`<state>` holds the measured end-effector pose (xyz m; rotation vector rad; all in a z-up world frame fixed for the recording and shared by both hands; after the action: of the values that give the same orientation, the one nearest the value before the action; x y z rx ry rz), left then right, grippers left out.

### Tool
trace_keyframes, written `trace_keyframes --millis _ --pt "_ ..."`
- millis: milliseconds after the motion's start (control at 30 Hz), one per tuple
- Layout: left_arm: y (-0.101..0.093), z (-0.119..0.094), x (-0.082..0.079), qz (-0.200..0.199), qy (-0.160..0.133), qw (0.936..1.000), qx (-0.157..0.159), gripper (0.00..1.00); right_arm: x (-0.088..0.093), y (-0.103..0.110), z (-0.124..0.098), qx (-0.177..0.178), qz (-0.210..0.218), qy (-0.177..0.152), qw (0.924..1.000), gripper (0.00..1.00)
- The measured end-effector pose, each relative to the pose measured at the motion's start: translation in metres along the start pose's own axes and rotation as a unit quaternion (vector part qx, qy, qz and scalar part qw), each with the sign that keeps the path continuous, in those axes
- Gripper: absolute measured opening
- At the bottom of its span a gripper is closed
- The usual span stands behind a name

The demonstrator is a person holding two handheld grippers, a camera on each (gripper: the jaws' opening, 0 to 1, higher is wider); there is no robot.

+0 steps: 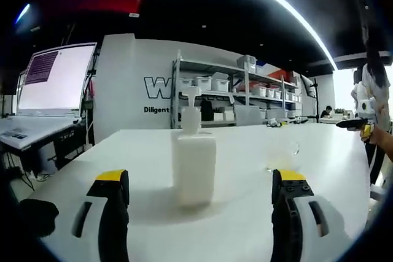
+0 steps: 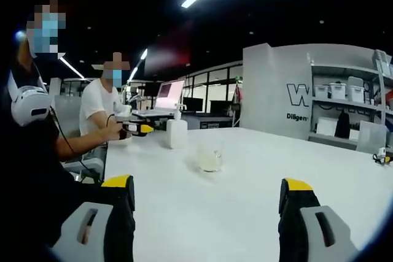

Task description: Hold the bottle steady, press the pump all the way down and release, and repeat the specified number of times to dispense into the cup

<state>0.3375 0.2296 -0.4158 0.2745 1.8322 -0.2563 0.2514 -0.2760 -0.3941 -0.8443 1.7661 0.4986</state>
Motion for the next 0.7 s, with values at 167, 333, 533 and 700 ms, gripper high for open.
trace_keyframes --millis 167,333,533,700 --pt "-0.002 0.006 0.001 0.002 0.004 1.0000 0.000 0.95 0.000 0.000 0.002 0.002 -0.004 0.004 1.0000 0.99" --pt "-0.002 0.010 -0.001 -0.002 0.001 1.0000 -0.001 0.93 0.001 0.000 0.004 0.002 -0.009 0.008 0.9999 0.99" --pt "-0.004 0.016 -0.002 -0.004 0.000 1.0000 -0.003 0.91 -0.002 0.001 0.008 0.000 -0.009 0.003 1.0000 0.99" --pt "-0.006 0.021 -0.001 -0.003 0.005 1.0000 -0.001 0.89 -0.003 0.003 0.012 -0.004 -0.012 0.005 0.9999 0.99"
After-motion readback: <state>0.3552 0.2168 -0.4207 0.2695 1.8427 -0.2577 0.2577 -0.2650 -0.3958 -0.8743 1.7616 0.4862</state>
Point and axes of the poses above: the point that each gripper's makers call its tool centre point, and the gripper's own axes: z roughly forward along the fingers, y roughly to its left, x roughly out of its underside, the point moved 5 cm from there along -z, roughly backward along the fingers, and after that the axes turned 15 degrees about y, right-handed, at the moved point
